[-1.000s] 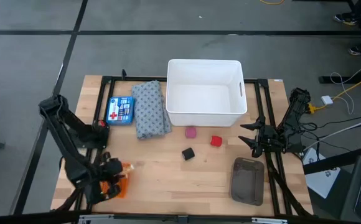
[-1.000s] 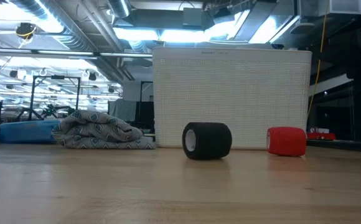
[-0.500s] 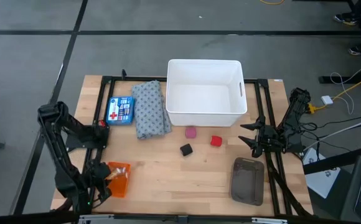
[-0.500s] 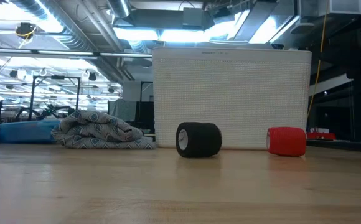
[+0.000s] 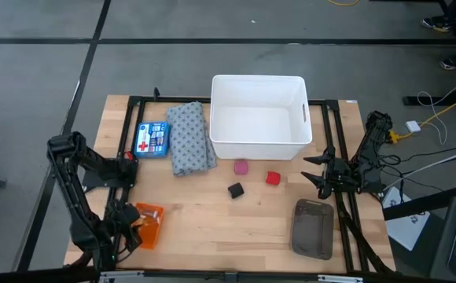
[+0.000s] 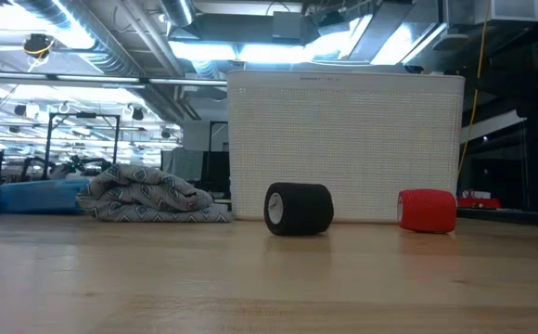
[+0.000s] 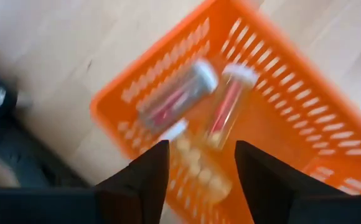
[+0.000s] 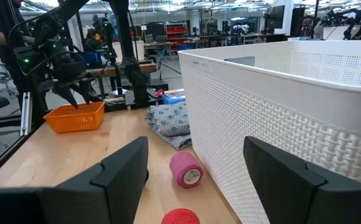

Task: Pick & Place Medicine items
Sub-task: Put the red bandage into the black bin

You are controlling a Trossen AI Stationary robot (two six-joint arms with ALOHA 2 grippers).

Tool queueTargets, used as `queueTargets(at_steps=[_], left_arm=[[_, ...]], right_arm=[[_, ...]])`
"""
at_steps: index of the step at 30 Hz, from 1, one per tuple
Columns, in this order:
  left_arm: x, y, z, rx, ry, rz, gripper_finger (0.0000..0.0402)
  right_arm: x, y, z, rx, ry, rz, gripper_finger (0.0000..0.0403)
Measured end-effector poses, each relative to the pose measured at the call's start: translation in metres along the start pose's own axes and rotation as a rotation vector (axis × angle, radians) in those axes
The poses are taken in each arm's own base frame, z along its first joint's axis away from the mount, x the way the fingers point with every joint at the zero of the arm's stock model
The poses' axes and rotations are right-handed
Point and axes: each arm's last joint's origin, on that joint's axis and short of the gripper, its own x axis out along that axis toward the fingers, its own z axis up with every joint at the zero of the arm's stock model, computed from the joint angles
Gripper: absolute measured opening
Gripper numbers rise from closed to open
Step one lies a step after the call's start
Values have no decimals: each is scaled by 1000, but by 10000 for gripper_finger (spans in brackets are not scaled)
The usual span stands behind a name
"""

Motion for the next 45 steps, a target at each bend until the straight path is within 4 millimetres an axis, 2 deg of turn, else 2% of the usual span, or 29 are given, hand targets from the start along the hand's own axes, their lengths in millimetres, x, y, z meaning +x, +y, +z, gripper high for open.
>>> queueTargets(at_steps=[4, 8, 11, 14, 20, 26, 32, 38, 45], left_arm=[[-1, -2, 5, 74, -158, -66, 198], [-1, -7, 18, 209, -446, -121, 205], [0, -11, 33, 282, -639, -103, 204], [4, -14, 48, 310, -740, -50, 201], [16, -18, 76, 334, -721, 84, 194], [30, -32, 104, 400, -645, 117, 178], [39, -53, 140, 488, -631, 37, 166], [46, -60, 175, 601, -623, -33, 164], [69, -57, 197, 679, -785, -338, 162]], right_arm=[[0, 0, 0, 0, 0, 0, 265], [0, 0, 0, 0, 0, -1, 265], [0, 0, 0, 0, 0, 0, 265], [0, 0, 0, 0, 0, -1, 265], [0, 0, 0, 0, 0, -3, 265], [0, 0, 0, 0, 0, -3, 265], [1, -1, 2, 1, -9, -18, 265], [2, -1, 5, 50, -22, -30, 265], [4, -8, 7, 241, -57, -222, 265]])
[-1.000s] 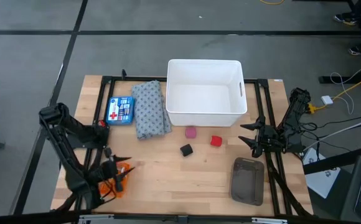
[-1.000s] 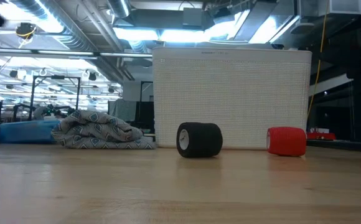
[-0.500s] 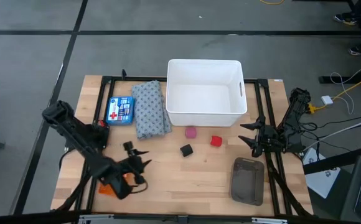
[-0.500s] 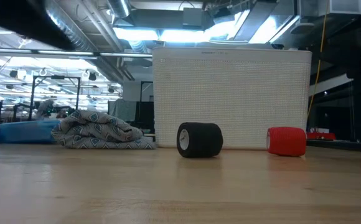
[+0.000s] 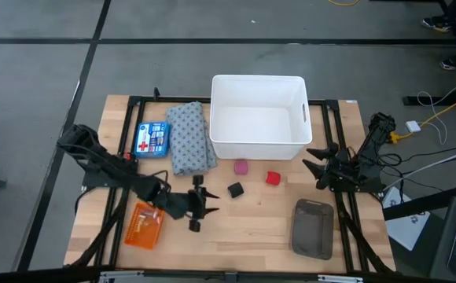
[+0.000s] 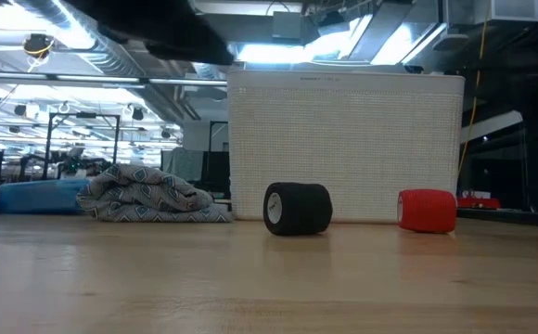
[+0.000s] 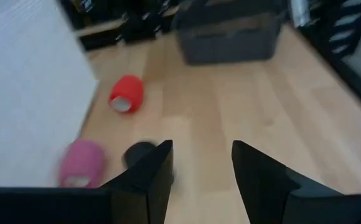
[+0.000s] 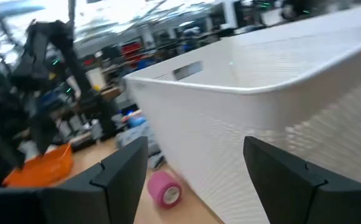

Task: Pick & Place Medicine items
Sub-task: Put the red bandage into the black bin

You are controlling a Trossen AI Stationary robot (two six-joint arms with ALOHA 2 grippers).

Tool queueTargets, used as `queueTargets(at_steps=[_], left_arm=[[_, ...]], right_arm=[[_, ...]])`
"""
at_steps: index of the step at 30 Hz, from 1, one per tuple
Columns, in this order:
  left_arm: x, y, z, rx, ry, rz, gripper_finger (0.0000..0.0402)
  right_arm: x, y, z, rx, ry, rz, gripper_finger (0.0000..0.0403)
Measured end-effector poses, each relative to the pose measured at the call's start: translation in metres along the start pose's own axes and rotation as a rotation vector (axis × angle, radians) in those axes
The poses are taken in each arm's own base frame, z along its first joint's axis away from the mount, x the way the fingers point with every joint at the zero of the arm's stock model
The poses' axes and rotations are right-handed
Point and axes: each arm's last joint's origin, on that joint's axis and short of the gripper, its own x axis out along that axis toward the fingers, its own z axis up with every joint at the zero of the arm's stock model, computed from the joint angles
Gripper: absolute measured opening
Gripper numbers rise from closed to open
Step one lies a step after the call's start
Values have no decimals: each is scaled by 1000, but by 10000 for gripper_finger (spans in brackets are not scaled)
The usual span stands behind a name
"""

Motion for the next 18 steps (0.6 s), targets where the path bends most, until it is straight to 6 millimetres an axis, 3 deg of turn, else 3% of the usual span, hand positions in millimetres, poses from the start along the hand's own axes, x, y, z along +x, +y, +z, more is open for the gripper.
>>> queueTargets(at_steps=[4, 8, 14, 18], left_arm=[[5, 15, -24, -34, -2, 20, 161], [4, 22, -42, -113, 18, 44, 159], [-4, 13, -53, -143, -45, 10, 159], [-8, 10, -60, -137, -53, -6, 162]], right_arm=[[1, -2, 0, 79, -20, -68, 265], [1, -2, -3, 180, -4, -27, 265], [1, 2, -14, 447, 106, 97, 265], [3, 6, -21, 519, 166, 118, 265]])
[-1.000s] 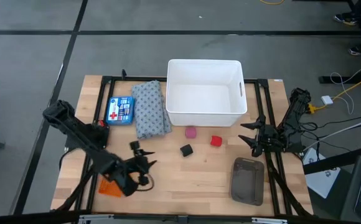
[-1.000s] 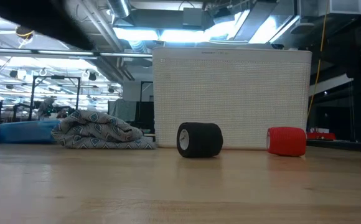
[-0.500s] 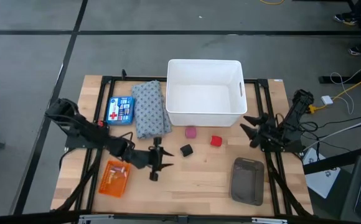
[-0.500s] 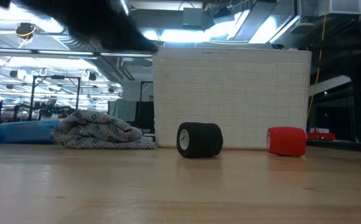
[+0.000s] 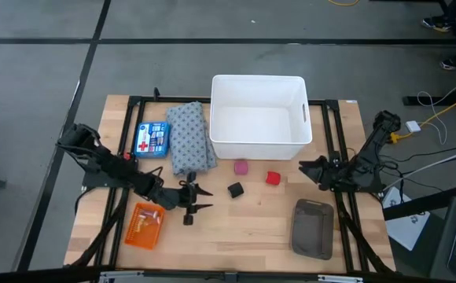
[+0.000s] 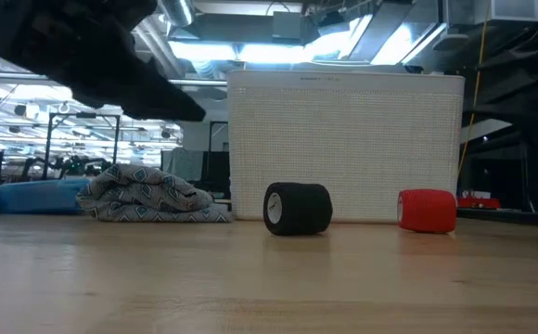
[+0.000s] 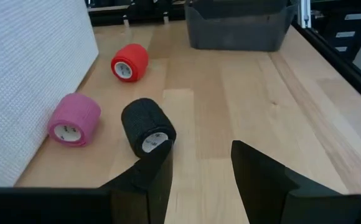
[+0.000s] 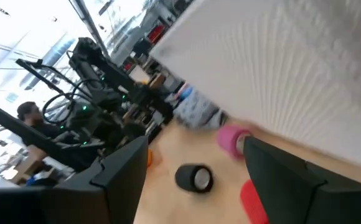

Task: Pick & Place Medicine items
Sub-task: Put the red bandage into the black bin

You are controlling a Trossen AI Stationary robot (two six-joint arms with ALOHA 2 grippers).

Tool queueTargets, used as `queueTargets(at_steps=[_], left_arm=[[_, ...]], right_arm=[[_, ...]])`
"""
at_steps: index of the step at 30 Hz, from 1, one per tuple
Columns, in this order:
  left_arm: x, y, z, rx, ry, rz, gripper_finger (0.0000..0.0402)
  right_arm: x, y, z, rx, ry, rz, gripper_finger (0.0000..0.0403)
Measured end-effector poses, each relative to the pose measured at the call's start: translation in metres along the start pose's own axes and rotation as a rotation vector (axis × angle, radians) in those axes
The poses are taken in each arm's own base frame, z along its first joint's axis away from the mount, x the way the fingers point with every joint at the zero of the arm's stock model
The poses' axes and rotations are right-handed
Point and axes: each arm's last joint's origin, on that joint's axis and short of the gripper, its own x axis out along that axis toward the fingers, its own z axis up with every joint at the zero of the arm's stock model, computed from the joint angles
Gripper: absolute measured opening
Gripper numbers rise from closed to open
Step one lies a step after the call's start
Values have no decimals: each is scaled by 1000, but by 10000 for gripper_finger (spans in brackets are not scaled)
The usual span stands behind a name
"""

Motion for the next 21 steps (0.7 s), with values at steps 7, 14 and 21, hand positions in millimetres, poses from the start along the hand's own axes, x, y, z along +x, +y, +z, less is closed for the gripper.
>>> queueTargets(at_steps=[7, 14, 21], left_arm=[[0, 2, -3, -4, 5, 5, 158], [0, 2, -3, -4, 8, 6, 157], [0, 2, -3, -4, 9, 0, 160]], right_arm=[[9, -5, -16, 89, 70, -66, 265], [24, -18, -31, 163, 175, -201, 265], [35, -33, -40, 230, 279, -356, 265]])
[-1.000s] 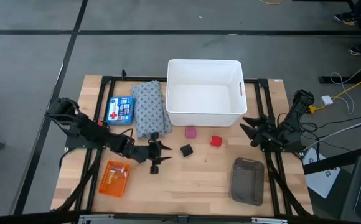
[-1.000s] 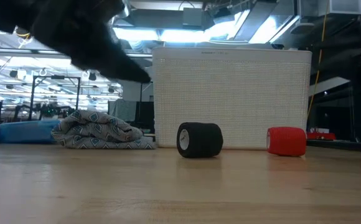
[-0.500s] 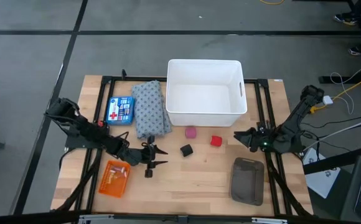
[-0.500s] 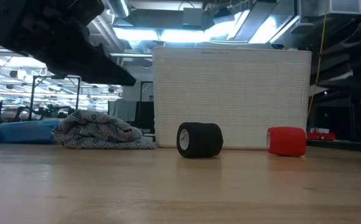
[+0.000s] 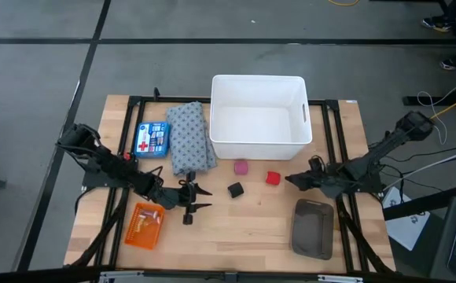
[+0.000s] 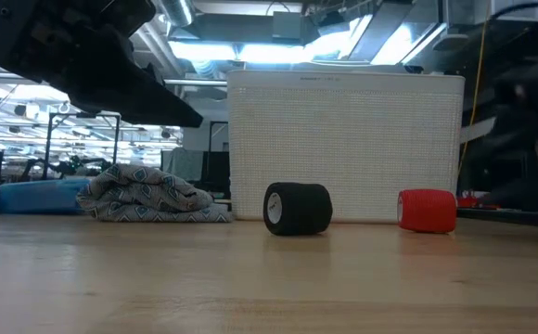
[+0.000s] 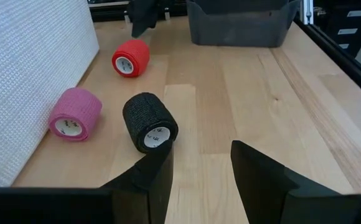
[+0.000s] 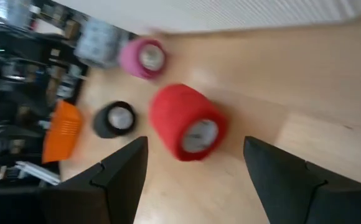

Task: Pick & Place Medicine items
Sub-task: Put the red bandage into the black bin

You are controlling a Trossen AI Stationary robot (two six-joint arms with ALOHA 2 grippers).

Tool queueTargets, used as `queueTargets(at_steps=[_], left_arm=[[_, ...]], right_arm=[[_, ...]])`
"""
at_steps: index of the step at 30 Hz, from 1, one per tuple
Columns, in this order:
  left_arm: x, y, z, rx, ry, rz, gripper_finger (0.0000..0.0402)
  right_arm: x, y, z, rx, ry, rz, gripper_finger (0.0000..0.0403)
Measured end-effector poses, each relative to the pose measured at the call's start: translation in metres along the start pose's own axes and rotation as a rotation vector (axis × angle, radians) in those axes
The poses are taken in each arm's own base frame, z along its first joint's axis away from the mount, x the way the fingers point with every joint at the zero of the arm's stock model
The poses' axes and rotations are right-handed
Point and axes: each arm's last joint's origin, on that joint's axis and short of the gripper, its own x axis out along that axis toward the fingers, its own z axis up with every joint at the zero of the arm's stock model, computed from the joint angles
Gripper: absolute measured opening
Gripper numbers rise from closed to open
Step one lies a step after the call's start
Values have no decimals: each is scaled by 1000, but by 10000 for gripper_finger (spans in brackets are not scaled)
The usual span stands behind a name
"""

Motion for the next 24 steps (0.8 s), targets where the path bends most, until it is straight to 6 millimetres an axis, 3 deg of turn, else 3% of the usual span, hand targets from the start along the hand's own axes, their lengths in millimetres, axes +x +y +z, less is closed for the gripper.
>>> queueTargets(at_steps=[5, 24], left_arm=[[0, 0, 0, 0, 1, 0, 158], [2, 5, 0, -25, 9, -8, 159]], right_arm=[[7, -4, 1, 26, 32, -60, 265], [15, 5, 7, 42, 51, -8, 257]])
